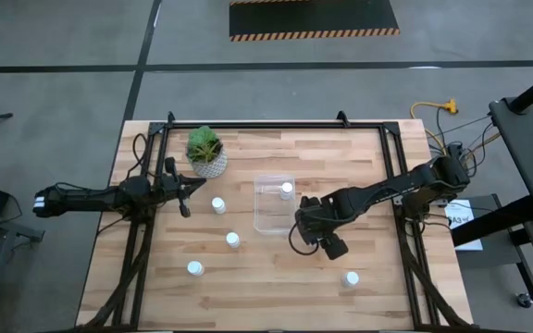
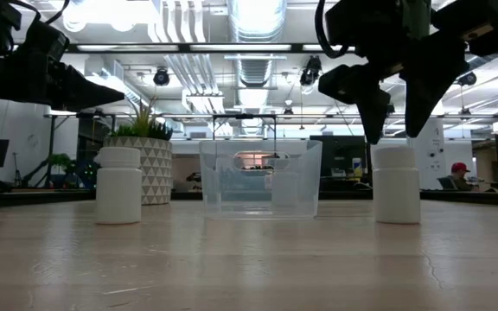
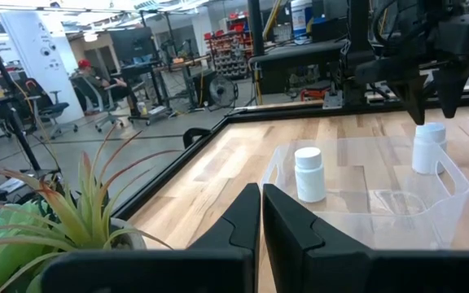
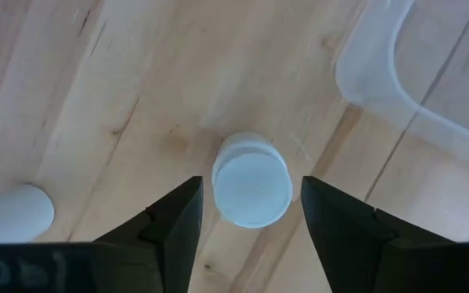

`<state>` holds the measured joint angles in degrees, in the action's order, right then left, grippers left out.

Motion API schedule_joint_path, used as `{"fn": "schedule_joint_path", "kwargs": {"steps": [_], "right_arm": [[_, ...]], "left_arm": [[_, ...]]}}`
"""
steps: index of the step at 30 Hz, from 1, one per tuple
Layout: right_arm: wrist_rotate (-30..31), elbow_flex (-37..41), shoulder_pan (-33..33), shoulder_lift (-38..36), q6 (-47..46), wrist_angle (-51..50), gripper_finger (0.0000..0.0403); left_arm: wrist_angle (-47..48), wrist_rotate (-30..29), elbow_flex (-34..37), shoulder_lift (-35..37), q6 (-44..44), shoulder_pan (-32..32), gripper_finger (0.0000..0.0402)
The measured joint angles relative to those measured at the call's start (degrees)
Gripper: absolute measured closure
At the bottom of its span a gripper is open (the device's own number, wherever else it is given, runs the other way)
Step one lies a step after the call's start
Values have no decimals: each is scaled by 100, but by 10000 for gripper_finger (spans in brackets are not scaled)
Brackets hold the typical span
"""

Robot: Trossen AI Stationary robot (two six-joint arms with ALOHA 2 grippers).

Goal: Pick and place pill bottles into a basket
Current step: Put the white pill bottle into the transparent container

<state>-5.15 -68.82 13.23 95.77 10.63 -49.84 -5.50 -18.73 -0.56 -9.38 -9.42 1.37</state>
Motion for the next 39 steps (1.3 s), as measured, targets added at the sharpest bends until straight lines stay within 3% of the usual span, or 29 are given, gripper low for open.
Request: {"fn": "schedule_joint_path", "kwargs": {"steps": [25,33,39], "right_arm": [[2,660,-2,2,-2,870,206],[2,632,-2,2,8,867,255],[2,627,-2,1,72,790,255]], "left_arm": [[-2,-1,0,3,-1,2,402],[0,0,0,3,0,2,402],[0,-1,-1,1,1,2,402]]}}
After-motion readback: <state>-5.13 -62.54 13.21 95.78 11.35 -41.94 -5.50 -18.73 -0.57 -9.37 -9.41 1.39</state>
